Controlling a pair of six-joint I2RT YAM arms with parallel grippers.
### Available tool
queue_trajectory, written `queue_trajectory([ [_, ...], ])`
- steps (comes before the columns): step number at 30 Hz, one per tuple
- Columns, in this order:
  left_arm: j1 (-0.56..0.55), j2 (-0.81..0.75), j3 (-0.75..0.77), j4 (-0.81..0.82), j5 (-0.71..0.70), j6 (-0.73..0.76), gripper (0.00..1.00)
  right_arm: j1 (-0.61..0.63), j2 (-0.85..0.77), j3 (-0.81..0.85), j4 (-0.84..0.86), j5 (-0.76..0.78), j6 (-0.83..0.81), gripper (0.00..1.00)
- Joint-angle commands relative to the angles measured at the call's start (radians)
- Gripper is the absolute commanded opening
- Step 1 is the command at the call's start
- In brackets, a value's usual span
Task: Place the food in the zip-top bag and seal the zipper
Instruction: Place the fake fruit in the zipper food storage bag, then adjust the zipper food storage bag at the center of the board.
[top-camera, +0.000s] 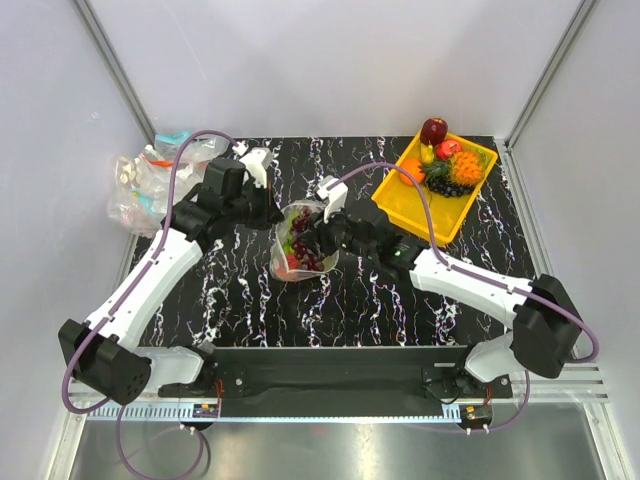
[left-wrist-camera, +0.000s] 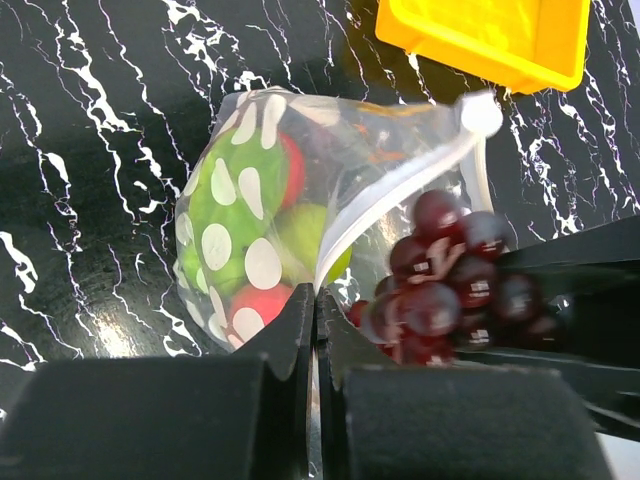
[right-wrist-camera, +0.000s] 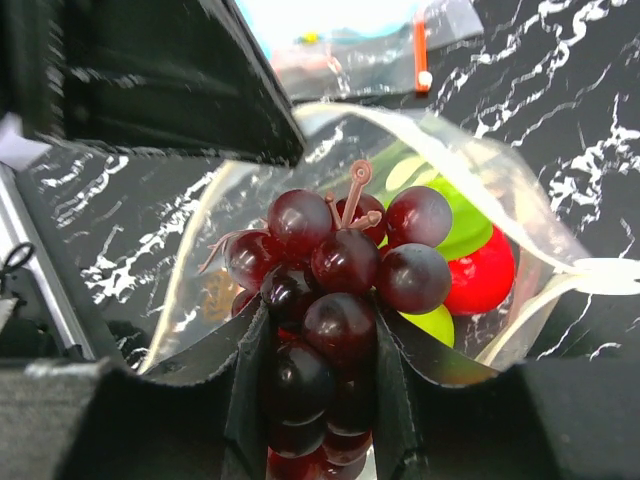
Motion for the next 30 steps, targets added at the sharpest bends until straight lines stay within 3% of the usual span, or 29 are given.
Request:
queue_trajectory([
  [1, 0.007, -0.012, -0.003, 0.042, 0.027, -0.01, 0.0, 0.022, 0.02, -0.008, 0.101, 0.049, -0.003, 0.16],
  [5, 0.01, -0.01, -0.004, 0.042, 0.029, -0.005, 0.0, 0.022, 0.075, 0.023, 0.055, 0.075, 0.033, 0.21],
  [7, 0.01, -0.01, -0.003, 0.042, 0.026, -0.005, 0.0, 0.023, 0.102, 0.054, 0.023, 0.075, 0.05, 0.28],
  [8, 0.01, -0.008, -0.004, 0.042, 0.024, -0.002, 0.0, 0.023, 0.107, 0.064, 0.01, 0.105, 0.059, 0.52],
  [11, 0.008, -0.01, -0.006, 0.039, 0.018, -0.002, 0.0, 0.022, 0.084, 0.081, -0.021, 0.13, 0.095, 0.74],
  [14, 0.01, -0.01, -0.004, 0.04, 0.01, -0.001, 0.0, 0.022, 0.052, 0.123, -0.102, 0.132, 0.109, 0.76],
  [23, 0.01, -0.01, -0.003, 0.037, -0.004, 0.002, 0.0, 0.022, -0.074, 0.228, -0.405, 0.193, 0.162, 0.6],
  [30, 0.013, -0.01, -0.004, 0.036, -0.004, 0.002, 0.0, 0.023, -0.118, 0.173, -0.553, 0.261, 0.194, 0.56],
])
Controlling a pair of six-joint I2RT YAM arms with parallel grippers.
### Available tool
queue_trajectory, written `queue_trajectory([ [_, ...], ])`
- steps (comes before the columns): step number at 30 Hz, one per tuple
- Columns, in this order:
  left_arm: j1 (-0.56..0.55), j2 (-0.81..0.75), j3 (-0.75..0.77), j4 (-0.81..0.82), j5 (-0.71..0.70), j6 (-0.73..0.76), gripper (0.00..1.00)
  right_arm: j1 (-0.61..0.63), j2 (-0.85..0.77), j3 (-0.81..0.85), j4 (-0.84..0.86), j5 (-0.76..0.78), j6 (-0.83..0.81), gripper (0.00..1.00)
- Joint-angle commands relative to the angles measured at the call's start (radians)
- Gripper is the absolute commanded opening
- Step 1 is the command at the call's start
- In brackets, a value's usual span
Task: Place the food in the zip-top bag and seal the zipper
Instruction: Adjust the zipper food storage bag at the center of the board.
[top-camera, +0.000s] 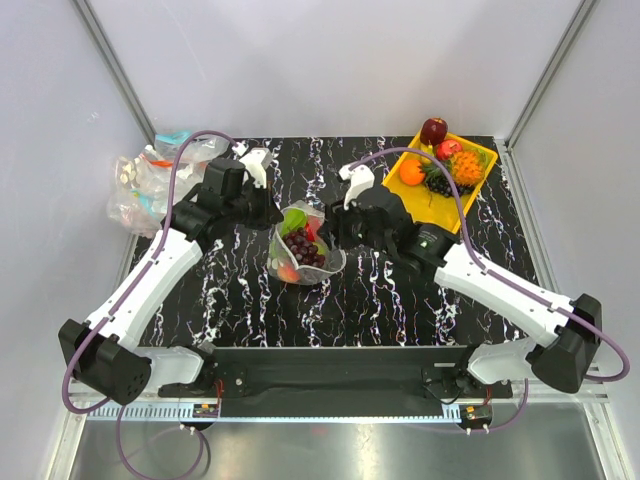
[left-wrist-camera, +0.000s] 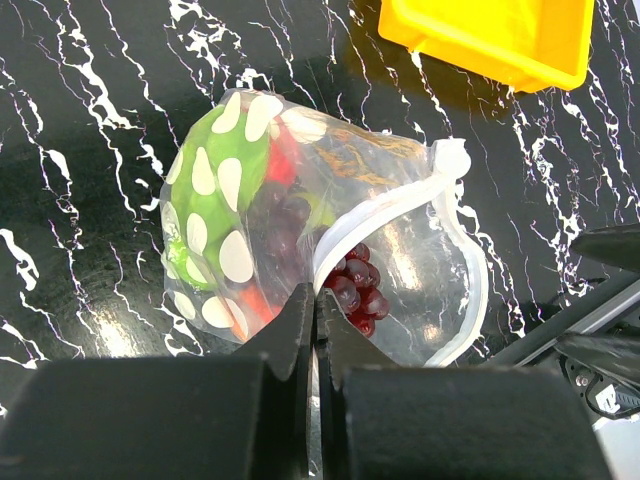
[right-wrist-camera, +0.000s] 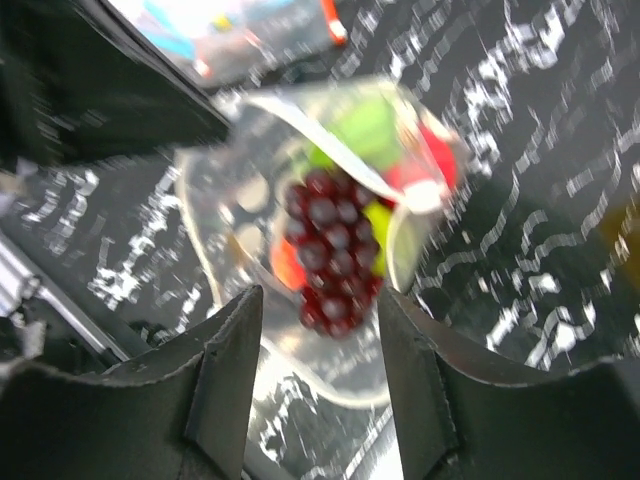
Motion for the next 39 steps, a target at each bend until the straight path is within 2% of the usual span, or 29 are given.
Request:
queue_trajectory([
  [1, 0.01, -0.01, 0.002, 0.035, -0.003, 0.002, 0.0, 0.007, -0.015, -0.025, -0.105, 0.055, 0.032, 0.56],
  [7, 0.01, -0.013, 0.002, 0.035, -0.001, 0.006, 0.0, 0.007, 0.011, -0.116, -0.073, 0.045, 0.084, 0.56],
  [14, 0.01, -0.013, -0.002, 0.039, -0.008, 0.008, 0.0, 0.007, 0.091, -0.13, -0.05, 0.09, 0.181, 0.53],
  [17, 0.01, -0.013, -0.004, 0.039, -0.009, 0.009, 0.0, 0.007, 0.115, -0.111, -0.056, 0.088, 0.198, 0.45],
  [18, 0.01, -0.013, -0.005, 0.042, -0.011, 0.011, 0.0, 0.007, 0.124, -0.105, -0.062, 0.094, 0.213, 0.42],
  [19, 0.008, -0.013, -0.005, 0.042, -0.011, 0.012, 0.0, 0.007, 0.126, -0.101, -0.066, 0.093, 0.215, 0.29],
  [22, 0.008, -0.01, -0.004, 0.042, -0.003, 0.017, 0.0, 0.007, 0.105, -0.094, -0.056, 0.082, 0.221, 0.0],
  [29, -0.022, 0.007, 0.021, 0.04, 0.068, 0.006, 0.0, 0.007, 0.08, 0.039, -0.128, 0.094, 0.224, 0.0],
  [33, -0.128, 0.01, 0.088, -0.008, 0.025, -0.014, 0.0, 0.007, 0.085, 0.103, -0.132, 0.085, 0.23, 0.0],
  [39, -0.183, 0.002, 0.127, -0.054, 0.08, -0.09, 0.0, 0.007, 0.051, 0.116, -0.094, 0.048, 0.267, 0.0],
])
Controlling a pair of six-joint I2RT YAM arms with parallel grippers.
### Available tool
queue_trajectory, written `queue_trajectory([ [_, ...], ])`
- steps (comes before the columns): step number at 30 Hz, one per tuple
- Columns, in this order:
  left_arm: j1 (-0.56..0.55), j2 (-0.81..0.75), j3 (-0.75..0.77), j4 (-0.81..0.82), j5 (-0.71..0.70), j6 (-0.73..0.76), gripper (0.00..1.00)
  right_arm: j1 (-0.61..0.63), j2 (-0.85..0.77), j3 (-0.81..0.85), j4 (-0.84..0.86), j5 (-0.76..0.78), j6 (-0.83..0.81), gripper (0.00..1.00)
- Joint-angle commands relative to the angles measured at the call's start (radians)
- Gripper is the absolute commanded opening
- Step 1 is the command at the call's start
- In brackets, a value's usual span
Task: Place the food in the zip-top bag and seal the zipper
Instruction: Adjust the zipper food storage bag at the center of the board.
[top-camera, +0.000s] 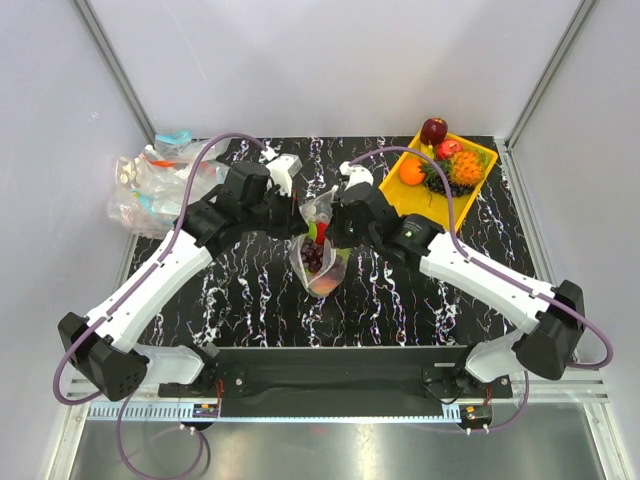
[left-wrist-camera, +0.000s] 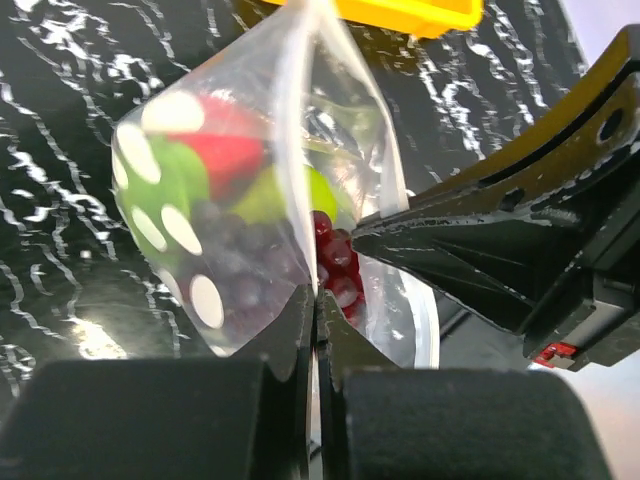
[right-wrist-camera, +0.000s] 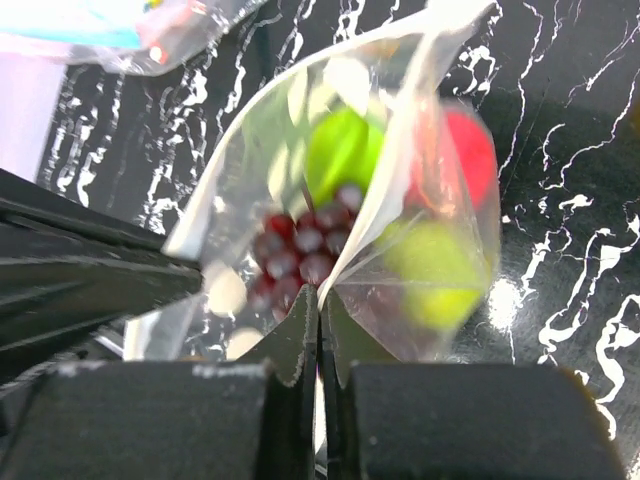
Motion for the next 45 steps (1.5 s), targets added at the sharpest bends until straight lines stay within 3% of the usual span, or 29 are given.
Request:
queue_trajectory([
  [1, -0.011, -0.02, 0.041, 0.005, 0.067, -0.068, 0.0, 0.009, -0.059, 0.024, 0.058, -0.013, 0.036, 0.0],
  [13, -0.071, -0.029, -0.141, 0.164, 0.033, -0.142, 0.01, 0.007, -0.169, -0.116, 0.091, 0.023, 0.116, 0.0],
  [15, -0.074, -0.037, -0.157, 0.192, 0.03, -0.144, 0.06, 0.007, -0.174, -0.12, 0.087, 0.03, 0.125, 0.0],
  [20, -0.079, -0.052, -0.186, 0.232, 0.034, -0.136, 0.45, 0.009, -0.155, -0.117, 0.083, 0.039, 0.144, 0.0],
  [24, -0.079, -0.071, -0.18, 0.23, 0.022, -0.112, 0.61, 0.007, -0.135, -0.101, 0.086, 0.041, 0.141, 0.0],
  [34, -0.079, -0.089, -0.204, 0.241, 0.068, -0.075, 0.79, 0.007, -0.071, -0.067, 0.089, 0.044, 0.164, 0.0],
  [45, -0.093, -0.08, -0.217, 0.258, 0.103, -0.052, 0.86, 0.009, -0.075, -0.032, 0.077, 0.067, 0.228, 0.0],
])
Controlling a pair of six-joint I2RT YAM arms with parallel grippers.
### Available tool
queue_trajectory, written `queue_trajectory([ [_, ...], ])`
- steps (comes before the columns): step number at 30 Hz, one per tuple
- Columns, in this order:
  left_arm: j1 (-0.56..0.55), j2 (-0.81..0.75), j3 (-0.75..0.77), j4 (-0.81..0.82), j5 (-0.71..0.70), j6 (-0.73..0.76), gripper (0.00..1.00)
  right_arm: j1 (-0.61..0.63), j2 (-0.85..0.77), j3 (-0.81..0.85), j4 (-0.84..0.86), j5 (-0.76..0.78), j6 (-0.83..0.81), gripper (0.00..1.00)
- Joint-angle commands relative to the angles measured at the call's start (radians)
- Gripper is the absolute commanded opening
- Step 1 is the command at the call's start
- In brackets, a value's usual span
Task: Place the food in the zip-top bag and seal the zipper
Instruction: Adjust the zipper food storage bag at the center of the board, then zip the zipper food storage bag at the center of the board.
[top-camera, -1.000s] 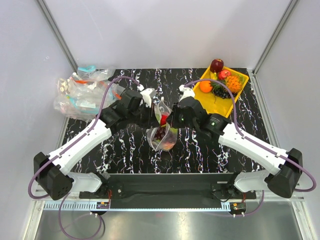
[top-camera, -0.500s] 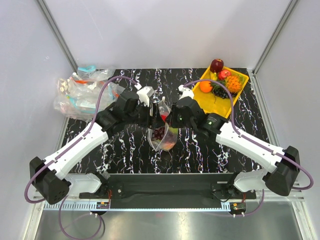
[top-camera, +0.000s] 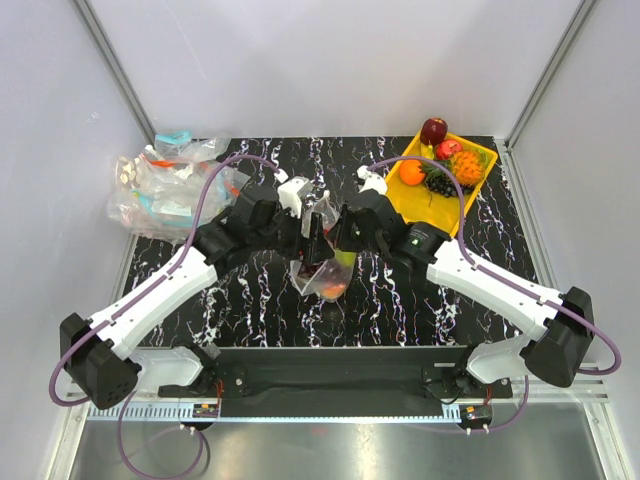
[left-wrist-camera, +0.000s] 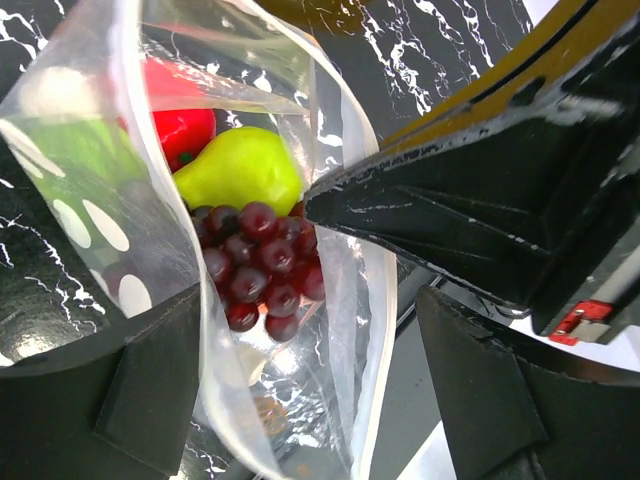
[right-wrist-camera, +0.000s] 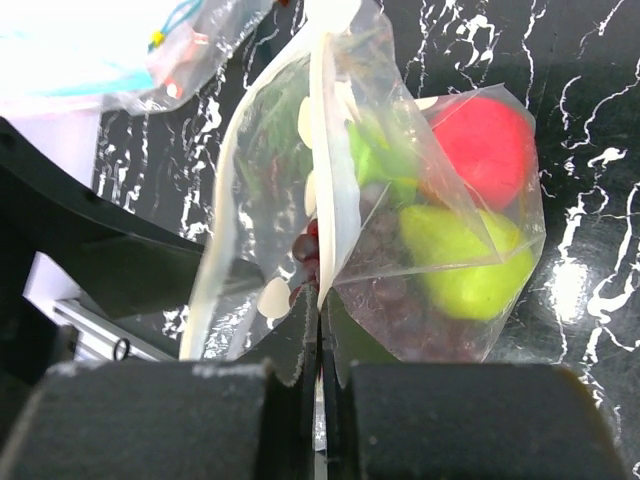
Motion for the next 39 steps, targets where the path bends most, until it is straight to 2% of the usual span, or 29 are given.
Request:
queue_trajectory([
  [1, -0.014, -0.02, -0.008, 0.068, 0.037, 0.023, 0.86, 0.007, -0.011, 0.062, 0.032, 0.029, 0.042, 0.0],
  [8, -0.037, -0.003, 0.004, 0.047, -0.018, 0.038, 0.85, 0.009, 0.0, 0.075, 0.024, 0.024, 0.059, 0.0],
  [12, -0.054, 0.024, 0.027, 0.022, -0.069, 0.039, 0.73, 0.009, 0.012, 0.078, 0.032, 0.007, 0.067, 0.0],
  [13, -0.057, 0.035, 0.033, 0.016, -0.081, 0.038, 0.62, 0.009, 0.014, 0.078, 0.033, 0.007, 0.065, 0.0],
  [15, -0.065, 0.043, 0.039, 0.013, -0.099, 0.039, 0.47, 0.009, 0.014, 0.078, 0.03, 0.007, 0.062, 0.02],
  [16, -0.066, 0.043, 0.039, 0.01, -0.119, 0.039, 0.29, 0.007, 0.014, 0.077, 0.03, 0.016, 0.064, 0.03],
  [18, -0.071, 0.044, 0.039, 0.008, -0.13, 0.041, 0.15, 0.009, 0.012, 0.074, 0.027, 0.022, 0.059, 0.11],
  [20, -0.071, 0.046, 0.044, 0.002, -0.127, 0.043, 0.01, 0.007, 0.007, 0.074, 0.024, 0.039, 0.055, 0.13],
  [23, -0.071, 0.044, 0.047, -0.009, -0.132, 0.049, 0.0, 0.006, 0.006, 0.083, 0.004, 0.071, 0.036, 0.23],
  [26, -0.071, 0.03, 0.058, -0.025, -0.132, 0.069, 0.0, -0.008, -0.006, 0.1, -0.024, 0.094, -0.001, 0.44],
  [29, -0.069, 0.023, 0.09, -0.064, -0.118, 0.102, 0.0, -0.036, -0.035, 0.1, -0.048, 0.116, -0.05, 0.56],
  [32, -0.069, 0.029, 0.13, -0.13, -0.09, 0.154, 0.0, -0.077, -0.075, 0.077, -0.056, 0.07, -0.122, 0.56],
  [35, -0.069, 0.027, 0.156, -0.163, -0.063, 0.196, 0.0, -0.169, -0.112, 0.028, -0.048, -0.028, -0.183, 0.56],
  [39, -0.071, 0.029, 0.15, -0.165, 0.005, 0.242, 0.0, -0.272, -0.184, -0.076, 0.045, -0.128, -0.28, 0.58],
])
